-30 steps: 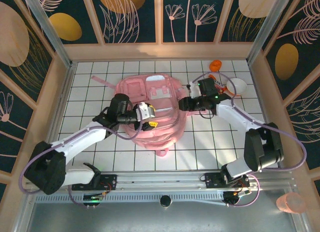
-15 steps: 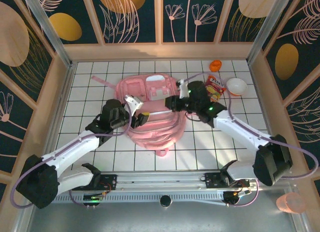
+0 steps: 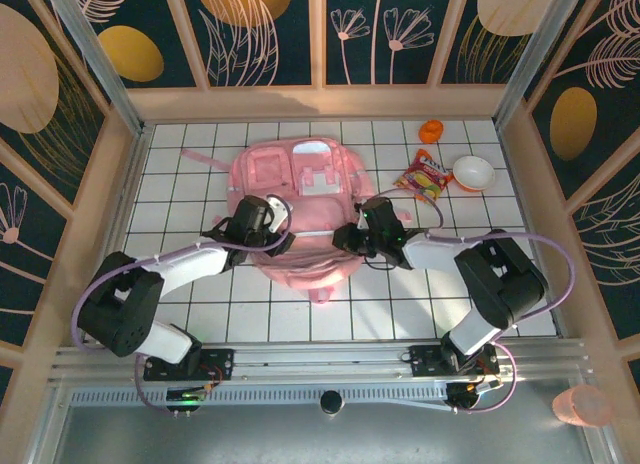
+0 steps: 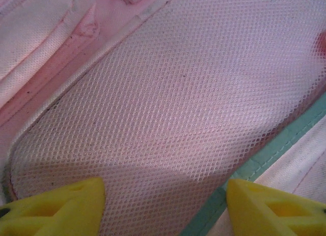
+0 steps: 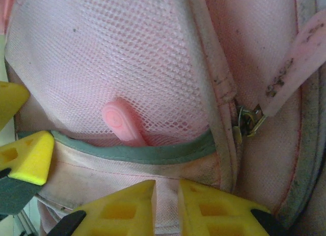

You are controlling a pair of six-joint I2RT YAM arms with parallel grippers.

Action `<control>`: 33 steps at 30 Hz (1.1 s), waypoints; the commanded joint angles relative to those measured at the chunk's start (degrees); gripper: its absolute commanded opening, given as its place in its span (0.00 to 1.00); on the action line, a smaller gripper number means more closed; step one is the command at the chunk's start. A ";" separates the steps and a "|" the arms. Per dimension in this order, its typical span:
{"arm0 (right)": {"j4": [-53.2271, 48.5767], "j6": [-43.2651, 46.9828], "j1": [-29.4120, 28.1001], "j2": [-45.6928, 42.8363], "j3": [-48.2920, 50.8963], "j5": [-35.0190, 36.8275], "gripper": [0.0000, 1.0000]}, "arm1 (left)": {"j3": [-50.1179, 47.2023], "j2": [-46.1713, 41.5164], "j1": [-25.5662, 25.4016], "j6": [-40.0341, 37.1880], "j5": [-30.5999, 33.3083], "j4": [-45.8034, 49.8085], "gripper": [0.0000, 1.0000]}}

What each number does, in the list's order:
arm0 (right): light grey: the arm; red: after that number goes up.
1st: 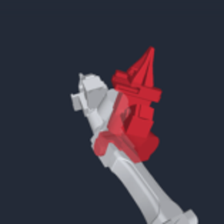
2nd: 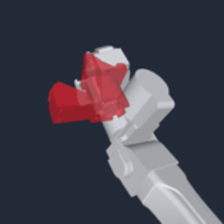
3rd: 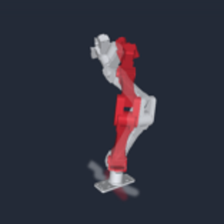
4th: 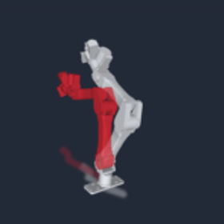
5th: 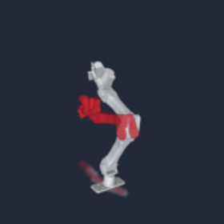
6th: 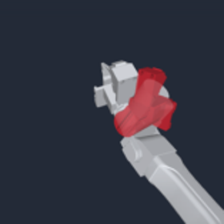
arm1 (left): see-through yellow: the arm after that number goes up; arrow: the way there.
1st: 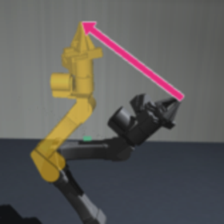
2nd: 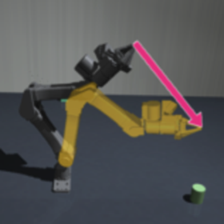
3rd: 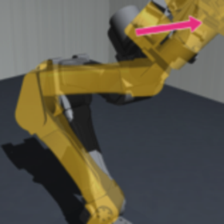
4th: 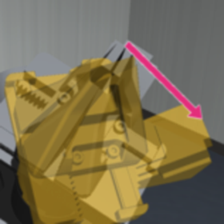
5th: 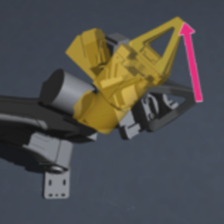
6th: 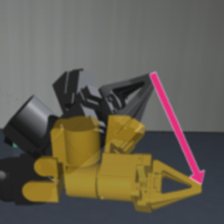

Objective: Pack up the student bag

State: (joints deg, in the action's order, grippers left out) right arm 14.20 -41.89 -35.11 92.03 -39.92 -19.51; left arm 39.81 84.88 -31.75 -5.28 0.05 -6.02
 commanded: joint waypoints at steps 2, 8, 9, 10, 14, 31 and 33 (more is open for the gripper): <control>-3.50 3.67 3.43 0.98 -4.91 3.22 0.21 | 4.51 1.85 1.72 0.30 3.89 -4.61 0.68; -10.27 15.00 9.23 -9.46 -11.99 11.29 0.61 | 8.99 -5.09 5.37 -0.37 6.77 -11.05 0.83; -11.39 17.21 10.71 -11.85 -12.44 12.88 0.68 | 8.20 -7.36 6.54 -0.34 7.88 -12.92 0.84; -11.85 18.92 12.23 -13.89 -12.29 14.29 0.97 | 7.24 -9.53 7.50 -0.34 8.88 -14.63 0.87; -8.08 26.86 20.73 -23.14 -5.97 22.34 0.99 | -0.43 -18.30 12.62 -0.55 15.87 -24.14 0.99; 56.25 45.85 33.64 -15.30 30.78 14.75 0.99 | -32.58 -19.63 21.34 7.40 26.68 -59.03 0.99; 65.56 47.54 32.53 -8.03 31.47 16.15 0.99 | -33.84 -16.47 21.47 8.04 26.80 -63.27 0.99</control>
State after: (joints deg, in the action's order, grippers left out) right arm 57.52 1.87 -1.67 78.17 -9.43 -2.42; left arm 7.51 65.91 -10.76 -0.23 24.75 -57.36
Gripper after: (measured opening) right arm 0.992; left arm 0.988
